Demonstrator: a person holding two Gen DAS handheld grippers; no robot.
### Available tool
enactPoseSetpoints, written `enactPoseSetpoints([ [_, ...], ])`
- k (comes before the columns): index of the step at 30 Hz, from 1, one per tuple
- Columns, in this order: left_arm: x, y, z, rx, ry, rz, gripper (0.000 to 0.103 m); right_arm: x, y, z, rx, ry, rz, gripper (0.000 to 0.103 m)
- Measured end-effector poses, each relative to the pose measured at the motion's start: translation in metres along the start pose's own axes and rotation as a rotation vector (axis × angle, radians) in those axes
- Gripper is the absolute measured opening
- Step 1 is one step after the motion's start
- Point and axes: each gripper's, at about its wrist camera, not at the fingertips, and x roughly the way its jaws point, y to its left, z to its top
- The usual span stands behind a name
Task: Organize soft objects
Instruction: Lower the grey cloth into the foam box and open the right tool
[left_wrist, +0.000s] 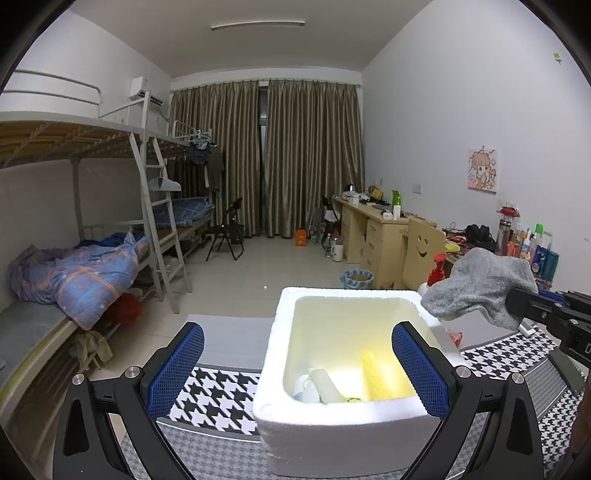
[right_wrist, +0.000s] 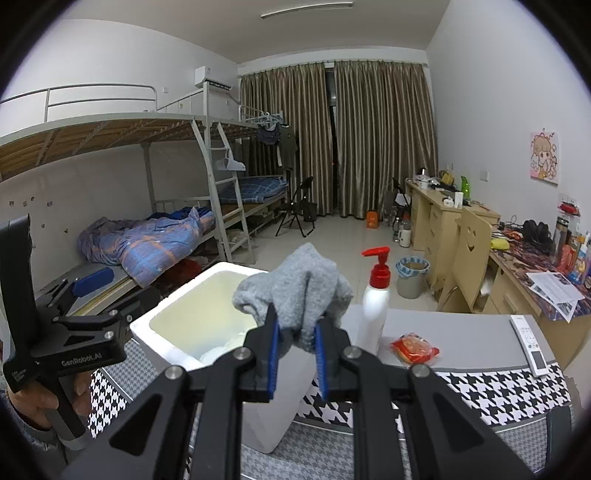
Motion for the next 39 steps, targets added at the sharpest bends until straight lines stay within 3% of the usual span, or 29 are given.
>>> enactPoseSetpoints([
  [39,-0.024,0.036,-0.021,-0.026,0.003,0.123,0.102,0.038,0.033,0.004,-0.016,0.064,0.066,0.021],
])
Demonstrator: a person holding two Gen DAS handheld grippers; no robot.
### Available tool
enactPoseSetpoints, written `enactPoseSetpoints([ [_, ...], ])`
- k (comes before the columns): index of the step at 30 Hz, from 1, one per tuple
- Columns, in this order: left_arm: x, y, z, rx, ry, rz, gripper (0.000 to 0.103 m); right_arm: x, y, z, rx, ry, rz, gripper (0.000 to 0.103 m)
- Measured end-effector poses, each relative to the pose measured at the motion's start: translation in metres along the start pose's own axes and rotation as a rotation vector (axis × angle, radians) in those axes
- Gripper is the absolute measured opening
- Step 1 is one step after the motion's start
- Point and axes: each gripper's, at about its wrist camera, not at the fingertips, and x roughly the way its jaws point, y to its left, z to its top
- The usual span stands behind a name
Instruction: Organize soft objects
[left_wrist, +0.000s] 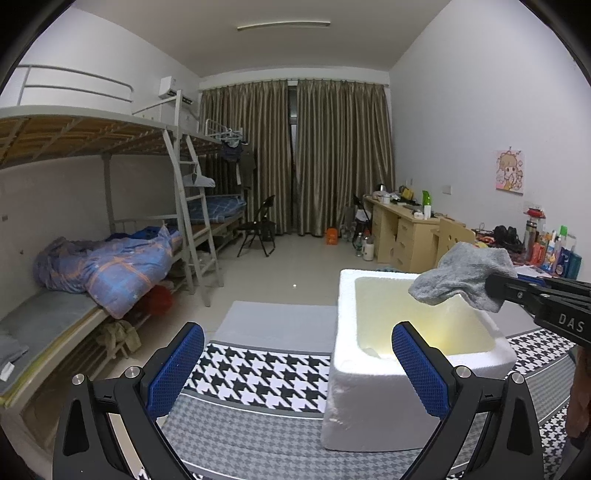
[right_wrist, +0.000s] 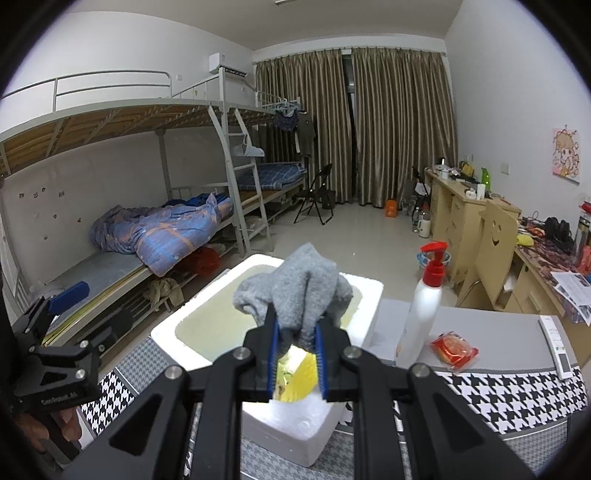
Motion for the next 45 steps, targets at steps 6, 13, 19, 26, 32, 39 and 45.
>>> enactPoseSetpoints([
  [6,-0.006,0.007,-0.003,-0.006,-0.003,0.028,0.102,0.014,0.005,-0.003,0.009,0.041,0.009,0.022],
  [13,-0.008,0.01,-0.005,-0.01,-0.001,0.038,0.102,0.028,0.009,-0.007,0.009,0.086,-0.001,0.038],
  [19,-0.012,0.015,-0.006,-0.031,-0.007,0.05,0.102,0.026,0.009,-0.008,0.018,0.09,-0.001,0.073],
  [26,-0.017,0.011,-0.006,-0.023,-0.01,0.046,0.102,0.009,0.008,-0.005,0.026,0.056,0.023,0.075],
  [32,-0.027,0.003,-0.008,-0.018,-0.021,0.032,0.102,-0.01,0.008,-0.008,0.024,0.014,0.028,0.081],
  [39,-0.043,-0.013,-0.004,-0.007,-0.048,-0.005,0.102,-0.037,-0.001,-0.011,0.033,-0.048,0.042,0.089],
  [45,-0.055,-0.029,0.001,0.009,-0.065,-0.015,0.102,-0.062,-0.008,-0.017,0.027,-0.112,0.037,0.099],
])
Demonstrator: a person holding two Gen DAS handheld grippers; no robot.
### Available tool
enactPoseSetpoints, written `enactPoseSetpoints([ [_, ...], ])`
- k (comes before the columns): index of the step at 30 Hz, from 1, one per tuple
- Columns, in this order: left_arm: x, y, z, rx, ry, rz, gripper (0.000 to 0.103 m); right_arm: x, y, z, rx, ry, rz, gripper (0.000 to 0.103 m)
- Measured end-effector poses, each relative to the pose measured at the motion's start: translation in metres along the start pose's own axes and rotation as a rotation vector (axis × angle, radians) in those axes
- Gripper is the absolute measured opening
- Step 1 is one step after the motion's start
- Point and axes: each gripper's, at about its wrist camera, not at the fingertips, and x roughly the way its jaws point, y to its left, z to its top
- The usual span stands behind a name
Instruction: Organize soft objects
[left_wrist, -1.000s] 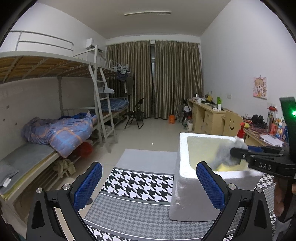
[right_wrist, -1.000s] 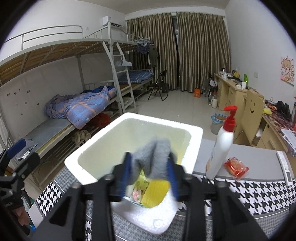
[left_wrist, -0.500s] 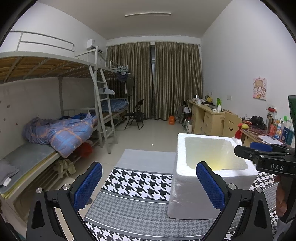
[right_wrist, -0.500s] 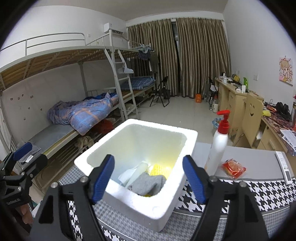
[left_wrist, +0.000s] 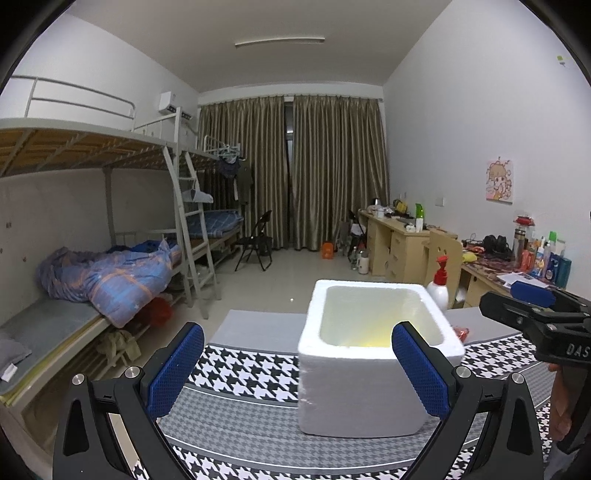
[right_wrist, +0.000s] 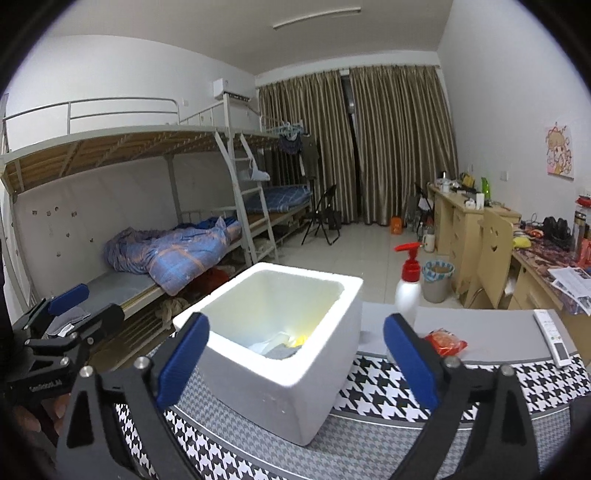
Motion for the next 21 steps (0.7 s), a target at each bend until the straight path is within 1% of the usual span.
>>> enactPoseSetpoints([
  [3,-0.006,-0.007,0.0,0.009,-0.009,-0.012,0.102,-0.006,-0.003,-0.004,-0.005,-0.014,-0.005,0.1],
  [8,-0.015,-0.019,-0.001,0.028,-0.022,-0.026,0.102,-0.016,-0.012,-0.008,0.026,-0.028,-0.005,0.101],
  [18,-0.027,-0.033,-0.005,0.024,-0.031,-0.081,0.102,-0.041,-0.019,-0.021,0.044,-0.066,-0.034,0.101],
  [21,-0.032,-0.037,-0.007,0.031,-0.044,-0.08,0.102,-0.05,-0.021,-0.028,0.046,-0.078,-0.046,0.101],
])
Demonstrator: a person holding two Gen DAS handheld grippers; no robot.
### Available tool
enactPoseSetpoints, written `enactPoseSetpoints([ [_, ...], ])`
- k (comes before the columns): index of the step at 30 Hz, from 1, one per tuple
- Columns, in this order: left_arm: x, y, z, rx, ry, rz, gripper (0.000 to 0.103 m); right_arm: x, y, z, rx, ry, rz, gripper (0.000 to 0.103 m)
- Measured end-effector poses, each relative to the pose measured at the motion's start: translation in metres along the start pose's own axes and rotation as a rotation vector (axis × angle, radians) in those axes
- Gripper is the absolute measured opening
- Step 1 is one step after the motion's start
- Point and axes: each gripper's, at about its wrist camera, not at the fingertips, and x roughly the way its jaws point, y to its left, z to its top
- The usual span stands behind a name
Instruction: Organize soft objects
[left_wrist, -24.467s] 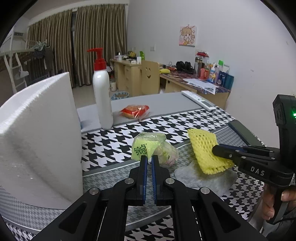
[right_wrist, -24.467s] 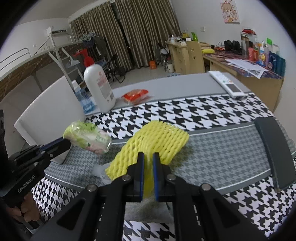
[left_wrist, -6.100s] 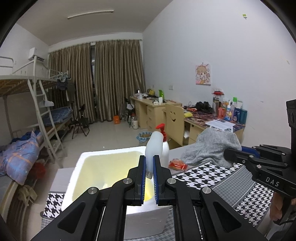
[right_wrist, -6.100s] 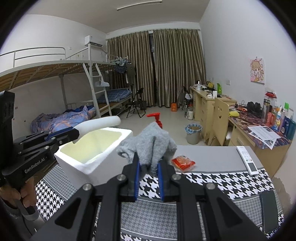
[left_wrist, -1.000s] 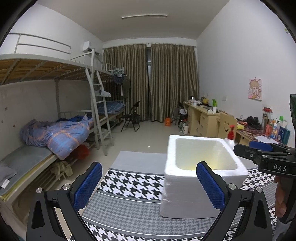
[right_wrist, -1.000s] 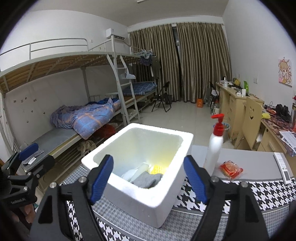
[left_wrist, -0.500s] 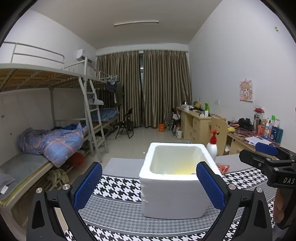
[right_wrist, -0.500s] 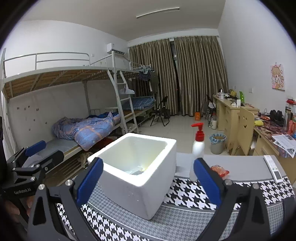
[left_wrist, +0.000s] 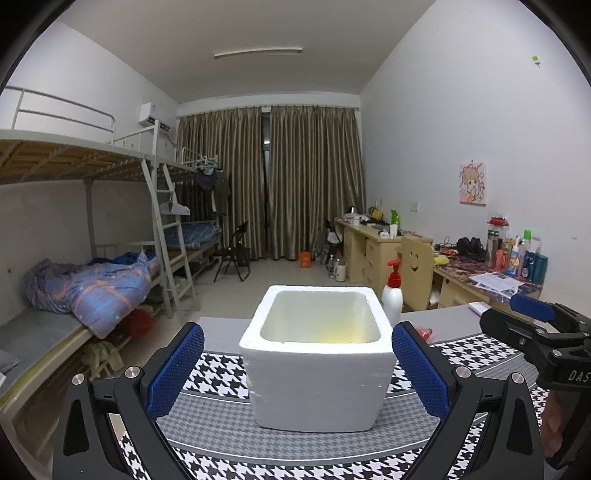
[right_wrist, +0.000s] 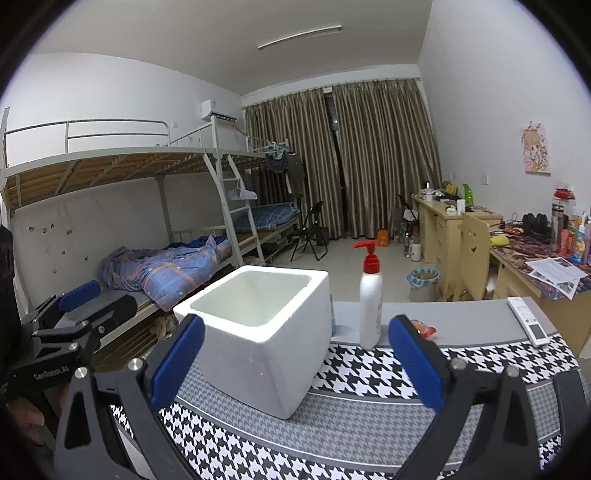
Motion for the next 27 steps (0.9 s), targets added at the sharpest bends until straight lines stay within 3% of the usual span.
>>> enactPoseSetpoints([
  [12,-0.006,-0.013,-0.006,0.005,-0.029,-0.055,0.102,-0.017,-0.013,-0.017,0.033,-0.02,-0.023,0.101],
  [21,-0.004,-0.017,-0.018,0.009,-0.049,-0.027,0.102,-0.022,-0.018,-0.03,0.045,-0.033,-0.056,0.101],
  [27,-0.005,-0.013,-0.031,-0.025,-0.052,-0.048,0.102,-0.029,-0.014,-0.042,0.016,-0.046,-0.058,0.101],
])
